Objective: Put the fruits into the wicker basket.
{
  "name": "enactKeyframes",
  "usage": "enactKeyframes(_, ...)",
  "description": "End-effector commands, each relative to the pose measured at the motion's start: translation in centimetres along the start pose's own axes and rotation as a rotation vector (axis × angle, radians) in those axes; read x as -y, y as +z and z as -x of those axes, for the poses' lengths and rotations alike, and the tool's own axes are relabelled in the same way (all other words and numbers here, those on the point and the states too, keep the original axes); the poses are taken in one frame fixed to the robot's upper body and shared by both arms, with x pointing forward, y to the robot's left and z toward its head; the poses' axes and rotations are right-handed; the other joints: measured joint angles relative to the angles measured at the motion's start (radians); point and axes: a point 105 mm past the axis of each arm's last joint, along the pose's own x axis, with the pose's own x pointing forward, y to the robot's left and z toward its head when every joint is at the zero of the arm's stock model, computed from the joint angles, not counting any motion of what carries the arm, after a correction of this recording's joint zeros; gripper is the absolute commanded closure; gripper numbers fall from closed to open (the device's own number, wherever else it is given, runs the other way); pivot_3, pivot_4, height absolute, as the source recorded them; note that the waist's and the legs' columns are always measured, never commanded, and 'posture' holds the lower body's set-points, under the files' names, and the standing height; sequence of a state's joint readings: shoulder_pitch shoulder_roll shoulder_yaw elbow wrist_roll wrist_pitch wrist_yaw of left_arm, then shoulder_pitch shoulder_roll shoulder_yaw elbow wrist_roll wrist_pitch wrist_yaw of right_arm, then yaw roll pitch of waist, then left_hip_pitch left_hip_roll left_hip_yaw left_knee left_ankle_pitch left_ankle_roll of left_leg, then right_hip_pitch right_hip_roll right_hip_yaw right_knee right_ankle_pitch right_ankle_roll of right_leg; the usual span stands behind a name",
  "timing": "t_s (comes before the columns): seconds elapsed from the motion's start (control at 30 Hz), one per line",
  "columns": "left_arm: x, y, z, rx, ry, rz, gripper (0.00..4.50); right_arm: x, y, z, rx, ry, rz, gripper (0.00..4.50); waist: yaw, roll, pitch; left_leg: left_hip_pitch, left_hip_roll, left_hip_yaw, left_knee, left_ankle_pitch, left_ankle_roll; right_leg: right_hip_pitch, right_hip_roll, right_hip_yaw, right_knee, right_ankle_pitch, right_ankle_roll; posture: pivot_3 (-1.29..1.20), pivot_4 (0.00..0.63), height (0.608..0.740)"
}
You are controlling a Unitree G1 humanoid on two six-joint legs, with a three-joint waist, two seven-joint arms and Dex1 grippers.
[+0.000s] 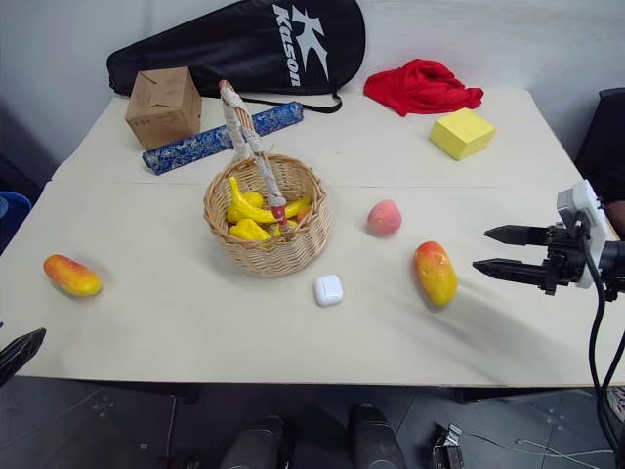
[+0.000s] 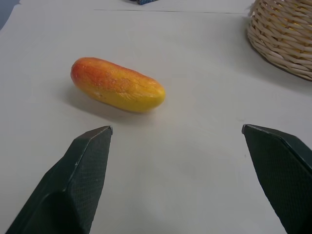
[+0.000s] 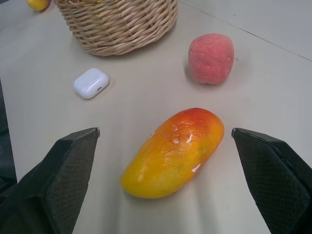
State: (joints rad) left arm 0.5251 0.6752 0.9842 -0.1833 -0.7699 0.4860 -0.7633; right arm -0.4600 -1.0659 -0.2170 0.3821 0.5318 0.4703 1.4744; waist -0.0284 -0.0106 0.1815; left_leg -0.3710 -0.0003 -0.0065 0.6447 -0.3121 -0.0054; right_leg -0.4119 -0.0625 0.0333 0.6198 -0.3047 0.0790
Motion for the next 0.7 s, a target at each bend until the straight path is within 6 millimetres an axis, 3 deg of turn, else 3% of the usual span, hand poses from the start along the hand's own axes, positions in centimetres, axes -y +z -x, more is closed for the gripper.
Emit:
enactKeyframes(0.03, -0.2, 0.8, 0.2, -0.011, 0.010, -0.064, 0.02, 0.0, 1.3, 0.4, 0.030, -0.008, 0.029, 0.00, -0.002, 0.000, 0.000, 0.000, 0.000, 0.000, 0.000, 0.000, 0.000, 0.000, 0.000, 0.000, 0.000, 0.000, 0.000, 0.00, 0.150, 0.740)
enactKeyframes(0.6, -0.3, 1.2, -1.3, -0.010, 0.016, -0.078, 0.02, 0.8, 1.0, 0.5, 0.013, -0.098, 0.081, 0.00, -0.001, 0.000, 0.000, 0.000, 0.000, 0.001, 0.000, 0.000, 0.000, 0.000, 0.000, 0.001, 0.000, 0.002, 0.003, 0.00, 0.150, 0.740)
enactKeyframes(0.7, 0.4, 0.6, -1.9, -0.052, -0.021, -0.096, 0.02, 0.8, 1.6, 0.2, 0.028, -0.102, 0.096, 0.00, -0.002, 0.000, 0.000, 0.000, 0.000, 0.001, 0.000, 0.000, 0.000, 0.000, 0.000, 0.001, 0.000, 0.002, 0.003, 0.00, 0.150, 0.740)
